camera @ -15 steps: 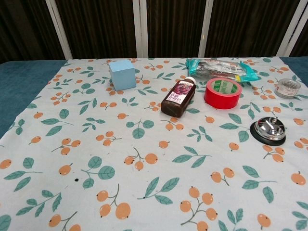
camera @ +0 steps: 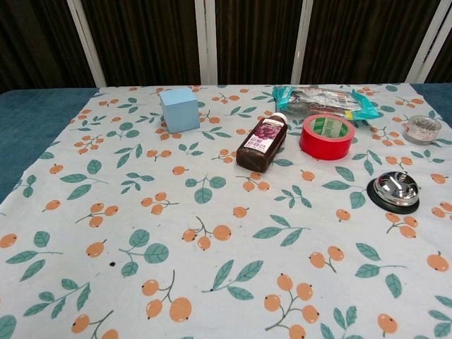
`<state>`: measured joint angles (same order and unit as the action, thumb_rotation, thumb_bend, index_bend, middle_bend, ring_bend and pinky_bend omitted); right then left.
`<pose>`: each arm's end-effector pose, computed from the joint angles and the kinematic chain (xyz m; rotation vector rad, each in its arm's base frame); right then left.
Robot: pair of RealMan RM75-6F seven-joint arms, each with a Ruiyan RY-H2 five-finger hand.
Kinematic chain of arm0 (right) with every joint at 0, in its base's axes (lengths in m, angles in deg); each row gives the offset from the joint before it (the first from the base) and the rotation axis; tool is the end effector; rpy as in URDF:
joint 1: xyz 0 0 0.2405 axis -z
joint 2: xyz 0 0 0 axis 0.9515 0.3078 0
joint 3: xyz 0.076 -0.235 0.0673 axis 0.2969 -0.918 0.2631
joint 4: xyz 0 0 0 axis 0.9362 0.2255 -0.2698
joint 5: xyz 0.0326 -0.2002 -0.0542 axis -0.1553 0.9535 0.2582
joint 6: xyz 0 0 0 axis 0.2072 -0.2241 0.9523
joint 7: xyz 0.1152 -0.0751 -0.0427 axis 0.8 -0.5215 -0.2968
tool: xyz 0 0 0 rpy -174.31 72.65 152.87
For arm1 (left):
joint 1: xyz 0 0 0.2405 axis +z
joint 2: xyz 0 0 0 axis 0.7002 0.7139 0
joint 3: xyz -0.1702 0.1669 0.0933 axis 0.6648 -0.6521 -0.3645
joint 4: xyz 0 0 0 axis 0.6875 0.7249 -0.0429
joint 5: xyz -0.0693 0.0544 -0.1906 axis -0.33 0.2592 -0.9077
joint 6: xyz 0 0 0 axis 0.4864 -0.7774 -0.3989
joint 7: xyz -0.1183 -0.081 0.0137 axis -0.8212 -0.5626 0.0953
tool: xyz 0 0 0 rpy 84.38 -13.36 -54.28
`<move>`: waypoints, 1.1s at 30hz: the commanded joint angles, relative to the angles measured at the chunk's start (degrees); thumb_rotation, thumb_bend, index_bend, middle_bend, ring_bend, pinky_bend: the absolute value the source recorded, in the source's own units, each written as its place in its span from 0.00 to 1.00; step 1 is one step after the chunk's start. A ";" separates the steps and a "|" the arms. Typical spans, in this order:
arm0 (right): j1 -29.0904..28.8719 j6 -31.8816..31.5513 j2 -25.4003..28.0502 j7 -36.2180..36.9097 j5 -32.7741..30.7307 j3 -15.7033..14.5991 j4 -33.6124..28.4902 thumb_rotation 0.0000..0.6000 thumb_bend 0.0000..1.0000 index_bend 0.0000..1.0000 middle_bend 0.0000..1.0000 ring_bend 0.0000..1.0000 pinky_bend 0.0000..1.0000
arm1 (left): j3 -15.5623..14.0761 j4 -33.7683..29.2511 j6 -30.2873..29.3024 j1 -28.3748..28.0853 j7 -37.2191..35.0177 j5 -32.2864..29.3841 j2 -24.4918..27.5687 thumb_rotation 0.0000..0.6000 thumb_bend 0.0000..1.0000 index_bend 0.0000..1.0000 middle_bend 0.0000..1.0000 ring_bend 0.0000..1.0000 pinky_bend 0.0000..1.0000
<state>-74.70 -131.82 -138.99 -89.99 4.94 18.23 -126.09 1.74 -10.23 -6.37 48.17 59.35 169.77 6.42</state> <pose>-0.3037 -0.1652 0.1527 1.4216 -0.8597 0.8554 -0.3023 0.1210 0.1696 -1.3541 -0.8388 -0.8548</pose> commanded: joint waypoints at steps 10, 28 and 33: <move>-2.04 1.25 -3.81 3.88 1.13 0.84 3.51 1.00 0.95 0.02 0.00 0.00 0.00 | 0.02 -0.52 0.00 0.24 0.69 -0.53 -0.09 1.00 0.29 0.07 0.00 0.00 0.09; -12.38 12.60 -13.14 2.46 -4.22 6.76 9.99 1.00 0.95 0.02 0.00 0.00 0.00 | 0.49 -0.61 0.27 0.09 0.05 -1.27 0.20 1.00 0.29 0.07 0.00 0.00 0.09; -14.74 16.05 -16.50 2.40 -6.45 7.48 13.47 1.00 0.95 0.02 0.00 0.00 0.00 | 0.48 -0.57 0.40 0.04 0.20 -1.26 0.19 1.00 0.29 0.07 0.00 0.00 0.09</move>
<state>-88.63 -116.73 -154.53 -87.54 -0.72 25.34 -113.58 2.22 -10.80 -5.98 48.22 59.54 168.50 6.62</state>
